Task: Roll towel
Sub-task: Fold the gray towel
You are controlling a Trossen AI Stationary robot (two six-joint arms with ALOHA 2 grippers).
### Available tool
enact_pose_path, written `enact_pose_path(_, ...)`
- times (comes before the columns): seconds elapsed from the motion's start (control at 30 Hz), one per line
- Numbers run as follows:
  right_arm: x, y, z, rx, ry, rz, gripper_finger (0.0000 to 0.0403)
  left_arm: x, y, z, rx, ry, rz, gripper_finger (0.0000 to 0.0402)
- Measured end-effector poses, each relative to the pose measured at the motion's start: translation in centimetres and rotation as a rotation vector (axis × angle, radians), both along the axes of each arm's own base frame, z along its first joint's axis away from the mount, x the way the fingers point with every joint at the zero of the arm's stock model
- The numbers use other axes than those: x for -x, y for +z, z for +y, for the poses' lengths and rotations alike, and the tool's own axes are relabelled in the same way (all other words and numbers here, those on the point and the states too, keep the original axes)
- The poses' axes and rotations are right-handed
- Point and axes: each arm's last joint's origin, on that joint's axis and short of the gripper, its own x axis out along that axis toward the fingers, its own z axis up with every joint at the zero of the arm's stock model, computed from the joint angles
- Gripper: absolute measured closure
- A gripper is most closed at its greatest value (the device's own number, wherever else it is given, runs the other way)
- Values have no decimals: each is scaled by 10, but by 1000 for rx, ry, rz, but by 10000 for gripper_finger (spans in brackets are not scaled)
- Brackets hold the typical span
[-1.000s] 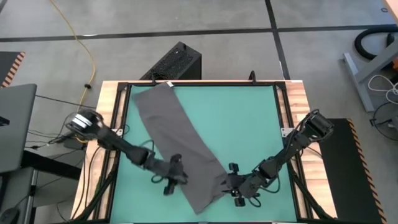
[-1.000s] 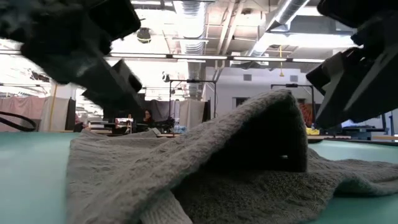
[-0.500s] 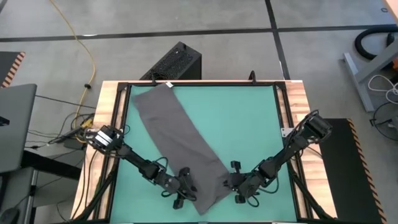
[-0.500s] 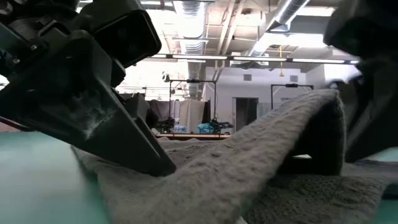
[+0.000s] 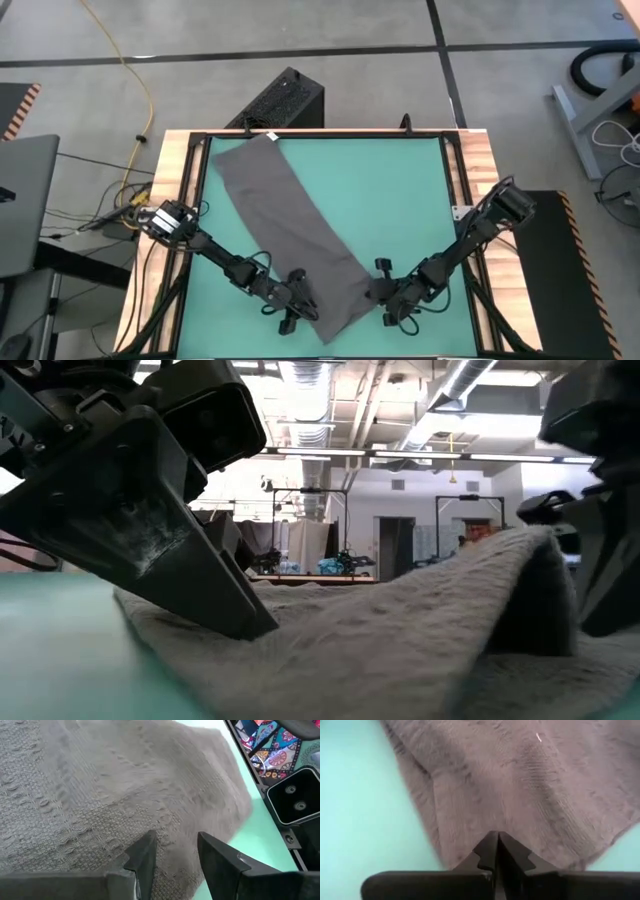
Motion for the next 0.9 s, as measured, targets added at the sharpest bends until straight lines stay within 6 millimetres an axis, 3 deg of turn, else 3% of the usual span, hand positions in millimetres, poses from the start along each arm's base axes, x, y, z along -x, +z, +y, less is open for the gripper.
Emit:
enact_pose_path(0.4,3,26,0,-61,38,-64,378,1,-1,0,-5,-15,3,265)
enact_pose_path(0.57,6,26,5,-91,45,-49,355,1,-1,0,-6,-19,3,265)
enact_pose_path(0.9,24,19,12,18,144,30,280,1,-2,0,-7,-21,4,265)
